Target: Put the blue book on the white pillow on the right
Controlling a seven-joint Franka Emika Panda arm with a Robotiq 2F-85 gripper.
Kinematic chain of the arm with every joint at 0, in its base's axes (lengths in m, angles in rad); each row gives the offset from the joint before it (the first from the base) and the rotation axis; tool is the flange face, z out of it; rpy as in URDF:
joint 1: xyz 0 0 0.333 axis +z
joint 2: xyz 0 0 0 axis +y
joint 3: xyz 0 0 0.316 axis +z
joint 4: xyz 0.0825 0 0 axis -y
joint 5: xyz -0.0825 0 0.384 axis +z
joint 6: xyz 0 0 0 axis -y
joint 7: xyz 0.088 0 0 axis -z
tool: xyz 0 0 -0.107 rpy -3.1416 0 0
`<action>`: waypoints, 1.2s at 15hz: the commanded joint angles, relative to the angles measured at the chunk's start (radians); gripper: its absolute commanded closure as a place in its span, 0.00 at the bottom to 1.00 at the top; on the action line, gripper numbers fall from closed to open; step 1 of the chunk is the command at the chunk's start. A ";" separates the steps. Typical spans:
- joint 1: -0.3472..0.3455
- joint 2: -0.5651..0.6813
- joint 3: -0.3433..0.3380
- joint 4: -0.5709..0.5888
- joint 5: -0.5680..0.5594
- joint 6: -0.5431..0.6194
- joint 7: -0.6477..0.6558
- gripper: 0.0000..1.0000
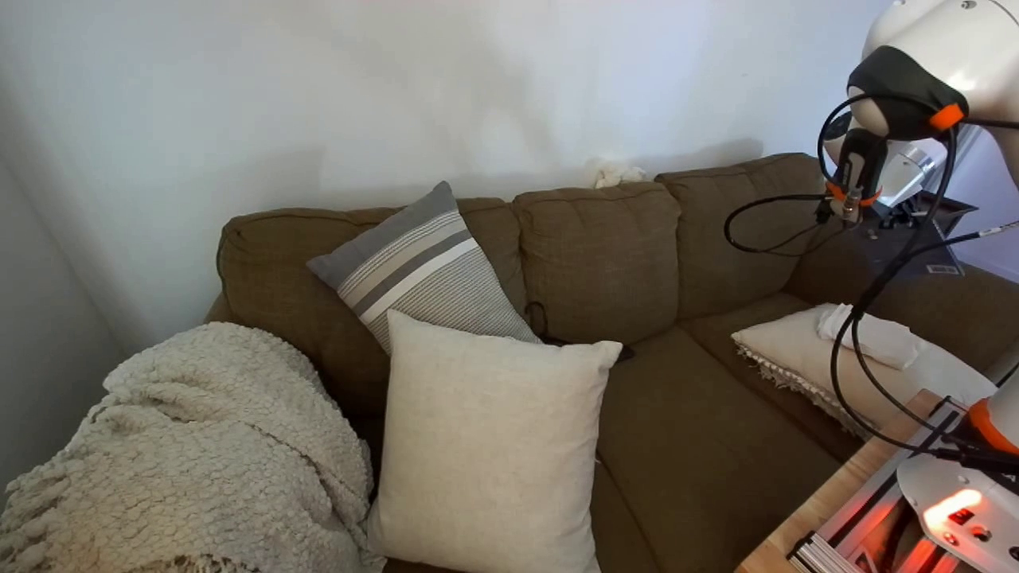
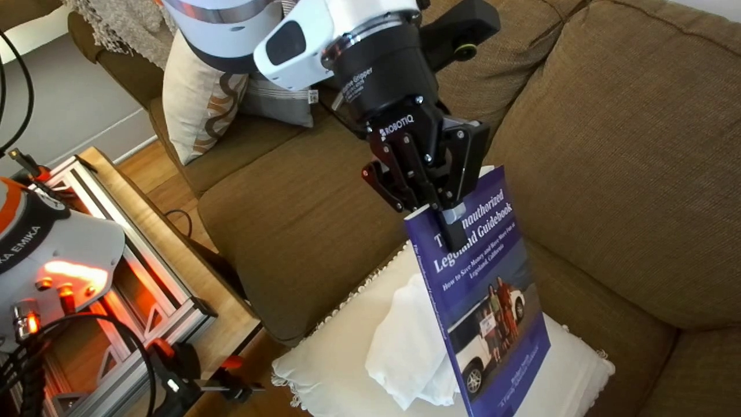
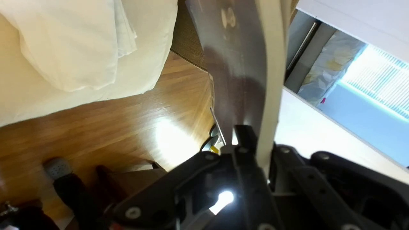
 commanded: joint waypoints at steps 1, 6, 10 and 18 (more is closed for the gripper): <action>0.002 0.024 0.002 0.002 0.049 0.006 -0.065 0.90; 0.011 0.023 0.009 0.001 0.047 0.007 -0.057 0.90; 0.015 0.023 0.014 0.001 0.046 0.007 -0.055 0.90; 0.016 0.023 0.014 0.004 0.046 0.007 -0.054 0.44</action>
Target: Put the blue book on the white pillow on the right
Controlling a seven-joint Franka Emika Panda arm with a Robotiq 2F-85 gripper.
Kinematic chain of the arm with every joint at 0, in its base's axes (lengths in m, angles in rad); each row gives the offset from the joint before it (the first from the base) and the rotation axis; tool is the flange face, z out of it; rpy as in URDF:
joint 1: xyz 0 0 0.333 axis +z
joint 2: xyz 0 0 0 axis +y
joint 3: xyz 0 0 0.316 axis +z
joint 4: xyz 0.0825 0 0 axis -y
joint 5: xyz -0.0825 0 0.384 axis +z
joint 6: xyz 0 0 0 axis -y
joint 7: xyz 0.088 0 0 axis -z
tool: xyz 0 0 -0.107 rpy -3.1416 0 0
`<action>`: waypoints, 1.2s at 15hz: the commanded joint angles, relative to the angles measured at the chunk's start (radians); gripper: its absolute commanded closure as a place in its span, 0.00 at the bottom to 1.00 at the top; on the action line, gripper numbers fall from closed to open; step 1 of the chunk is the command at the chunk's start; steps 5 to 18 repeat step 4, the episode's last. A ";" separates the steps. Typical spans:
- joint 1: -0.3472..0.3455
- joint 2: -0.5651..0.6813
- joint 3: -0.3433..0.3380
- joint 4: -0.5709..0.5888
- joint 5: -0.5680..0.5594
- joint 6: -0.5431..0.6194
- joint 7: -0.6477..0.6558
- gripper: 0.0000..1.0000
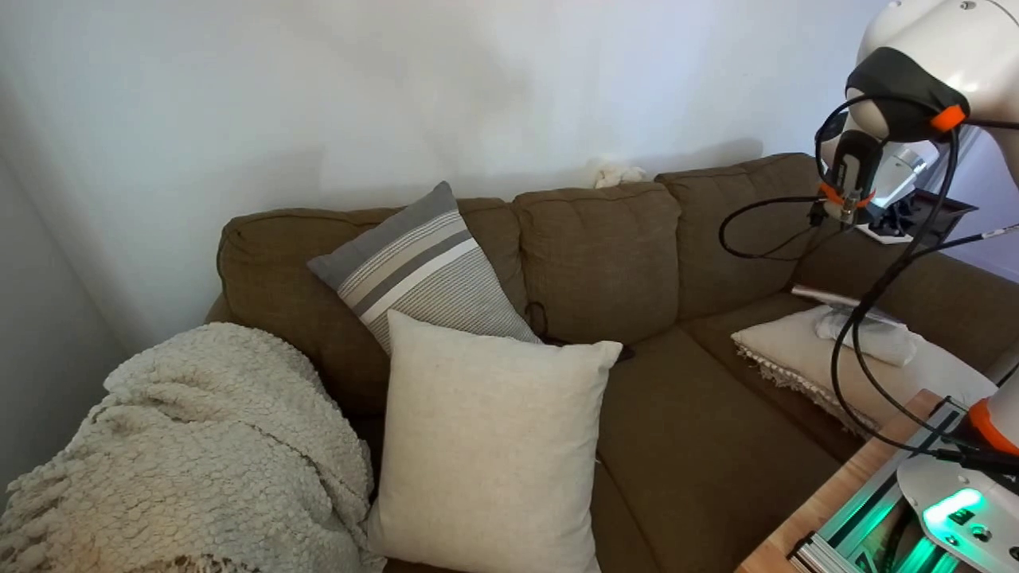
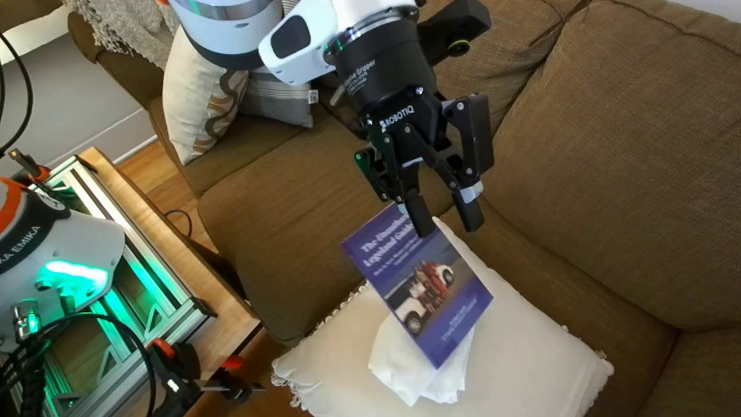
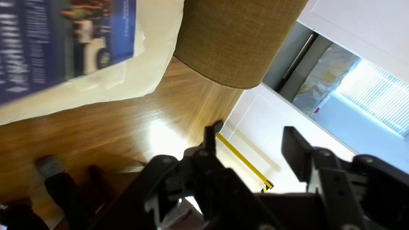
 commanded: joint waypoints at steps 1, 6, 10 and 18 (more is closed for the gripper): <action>0.003 0.023 -0.001 0.000 0.046 0.007 -0.032 0.37; 0.003 0.023 -0.001 0.000 0.046 0.007 -0.032 0.27; 0.003 0.023 -0.001 0.000 0.046 0.007 -0.032 0.27; 0.003 0.023 -0.001 0.000 0.046 0.007 -0.032 0.27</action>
